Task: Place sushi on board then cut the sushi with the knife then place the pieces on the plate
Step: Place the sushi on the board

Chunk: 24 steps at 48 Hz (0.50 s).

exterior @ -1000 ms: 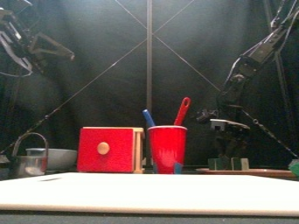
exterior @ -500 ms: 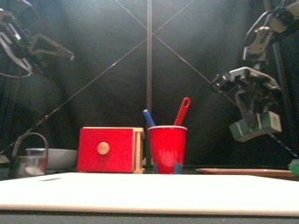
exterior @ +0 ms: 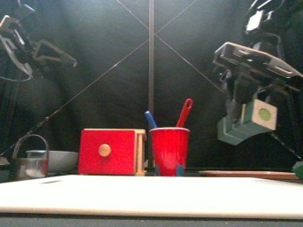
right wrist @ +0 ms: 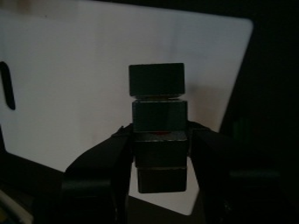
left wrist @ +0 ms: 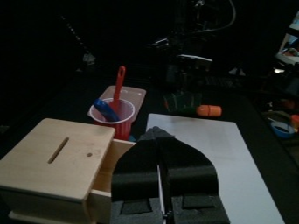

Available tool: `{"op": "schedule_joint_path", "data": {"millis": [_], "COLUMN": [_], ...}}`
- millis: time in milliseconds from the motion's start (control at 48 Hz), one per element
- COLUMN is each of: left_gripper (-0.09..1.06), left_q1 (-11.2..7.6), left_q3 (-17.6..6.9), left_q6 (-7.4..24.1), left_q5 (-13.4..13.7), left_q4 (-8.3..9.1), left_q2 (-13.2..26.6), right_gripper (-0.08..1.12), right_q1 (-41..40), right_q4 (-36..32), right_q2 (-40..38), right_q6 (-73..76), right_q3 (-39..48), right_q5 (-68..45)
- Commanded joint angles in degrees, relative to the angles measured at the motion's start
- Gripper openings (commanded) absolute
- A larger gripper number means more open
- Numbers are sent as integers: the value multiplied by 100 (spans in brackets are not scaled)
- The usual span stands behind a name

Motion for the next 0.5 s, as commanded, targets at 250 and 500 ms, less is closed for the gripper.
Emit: {"op": "schedule_joint_path", "data": {"millis": [250,500], "left_gripper": [-2,-2], "left_q1": [62,62], "left_q3": [105,123], "left_q6": [44,35], "left_q5": [-18,-35], "left_q4": [-747,-686], "left_q2": [35,35], "right_gripper": [58,59], "right_q1": [-18,0], "right_q4": [185,439], "right_q2": [1424,1898], "right_q6": [211,281], "right_q3": [-1740,-2109], "right_q5": [246,404]}}
